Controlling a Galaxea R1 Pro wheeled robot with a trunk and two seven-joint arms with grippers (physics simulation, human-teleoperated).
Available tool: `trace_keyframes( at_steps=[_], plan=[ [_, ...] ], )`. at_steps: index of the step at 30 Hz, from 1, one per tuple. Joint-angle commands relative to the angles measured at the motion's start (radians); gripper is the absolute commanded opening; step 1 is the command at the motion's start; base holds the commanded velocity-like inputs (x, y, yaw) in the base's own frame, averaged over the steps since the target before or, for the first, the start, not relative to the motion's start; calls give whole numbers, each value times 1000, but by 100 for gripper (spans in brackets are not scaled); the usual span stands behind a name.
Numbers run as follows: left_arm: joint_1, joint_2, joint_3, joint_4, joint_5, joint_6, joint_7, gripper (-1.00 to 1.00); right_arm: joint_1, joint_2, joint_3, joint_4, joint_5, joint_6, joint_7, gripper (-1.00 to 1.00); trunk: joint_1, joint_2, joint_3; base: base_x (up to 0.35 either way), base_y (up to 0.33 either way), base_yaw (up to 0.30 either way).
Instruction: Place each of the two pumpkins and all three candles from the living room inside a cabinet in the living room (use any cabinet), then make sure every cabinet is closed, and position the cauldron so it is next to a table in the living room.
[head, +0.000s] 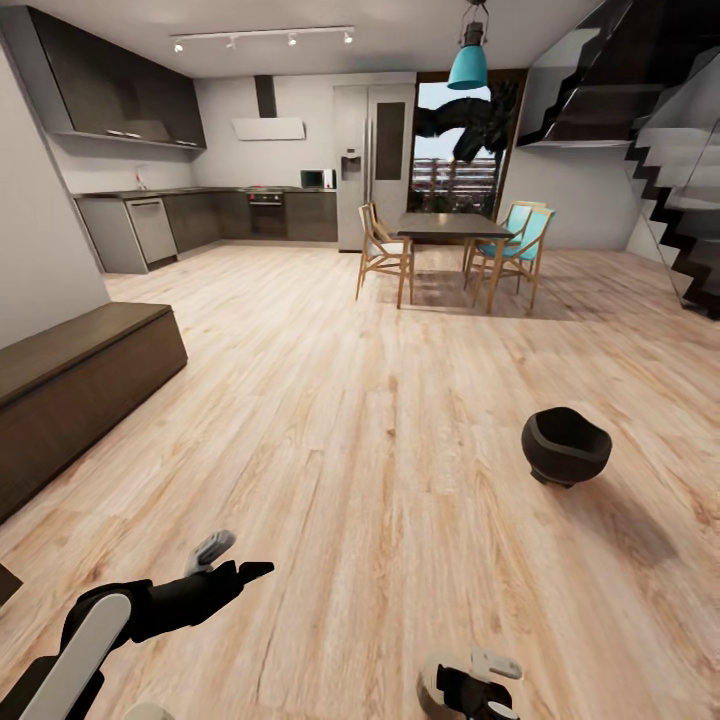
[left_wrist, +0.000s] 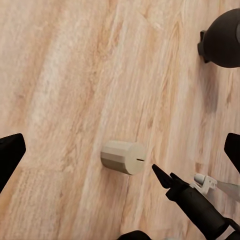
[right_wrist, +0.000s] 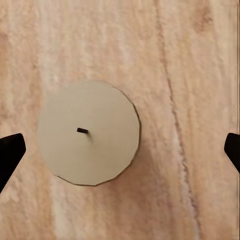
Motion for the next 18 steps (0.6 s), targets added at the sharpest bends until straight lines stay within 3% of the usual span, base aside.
trace_keyframes(
  at_steps=[1,13,18],
  plan=[
    [-1,1,-1,-1,11,2,10,100,-1,0,9,0,-11,-4,-5,100,0,0,-1,0,-150,0],
    [-1,0,-1,-1,11,2,11,100,-1,0,9,-2,-6,-6,-5,100,0,0,-1,11,-22,97],
    [-1,0,-1,-1,10,1,12,100,-1,0,9,-2,-6,-6,-5,100,0,0,-1,37,-4,233]
  ],
)
